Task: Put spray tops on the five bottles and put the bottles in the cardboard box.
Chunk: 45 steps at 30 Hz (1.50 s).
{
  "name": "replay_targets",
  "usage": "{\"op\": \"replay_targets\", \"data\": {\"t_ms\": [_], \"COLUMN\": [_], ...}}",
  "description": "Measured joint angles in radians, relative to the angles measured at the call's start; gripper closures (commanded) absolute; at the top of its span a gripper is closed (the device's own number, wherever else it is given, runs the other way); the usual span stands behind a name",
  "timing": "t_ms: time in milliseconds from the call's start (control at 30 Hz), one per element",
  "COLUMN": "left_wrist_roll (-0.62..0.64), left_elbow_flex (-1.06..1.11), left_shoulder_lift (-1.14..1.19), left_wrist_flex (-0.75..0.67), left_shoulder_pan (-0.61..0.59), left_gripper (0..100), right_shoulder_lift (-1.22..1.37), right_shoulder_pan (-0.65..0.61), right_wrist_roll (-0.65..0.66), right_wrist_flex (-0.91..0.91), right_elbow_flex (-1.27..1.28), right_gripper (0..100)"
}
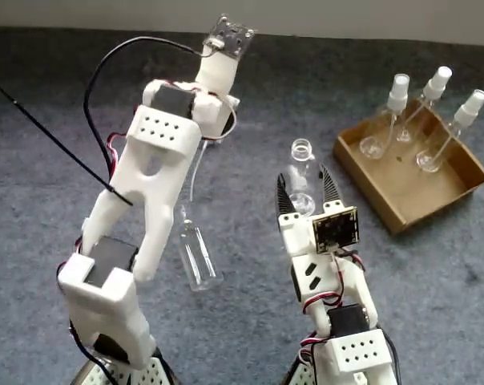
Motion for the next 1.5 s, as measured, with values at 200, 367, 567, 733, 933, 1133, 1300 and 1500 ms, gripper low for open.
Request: {"op": "replay_targets", "data": {"t_ms": [200,367,567,733,933,1133,1300,1500], "left_wrist_roll": [0.0,-0.035,-0.118,-0.144,-0.144,-0.144,-0.144,-0.144], "left_elbow_flex": [-0.359,-0.661,-0.916,-0.97,-0.971,-0.974,-0.974,-0.979], "left_shoulder_lift": [0.321,0.542,0.735,0.819,0.876,0.931,0.964,1.002], "left_wrist_flex": [0.21,0.307,0.361,0.361,0.256,0.137,0.081,0.023], "left_shoulder_pan": [-0.06,-0.087,-0.083,-0.094,-0.106,-0.11,-0.109,-0.114], "left_gripper": [82,82,82,82,82,82,82,82], "right_shoulder_lift": [0.0,0.0,0.0,0.0,0.0,0.0,0.0,0.0], "right_shoulder_pan": [0.0,0.0,0.0,0.0,0.0,0.0,0.0,0.0], "right_wrist_roll": [0.0,0.0,0.0,0.0,0.0,0.0,0.0,0.0], "right_wrist_flex": [0.0,0.0,0.0,0.012,0.031,0.031,0.031,0.031], "right_elbow_flex": [0.0,0.0,0.0,0.0,0.0,0.0,0.0,0.0], "right_gripper": [89.6,89.6,89.6,89.6,89.6,89.6,89.6,89.6]}}
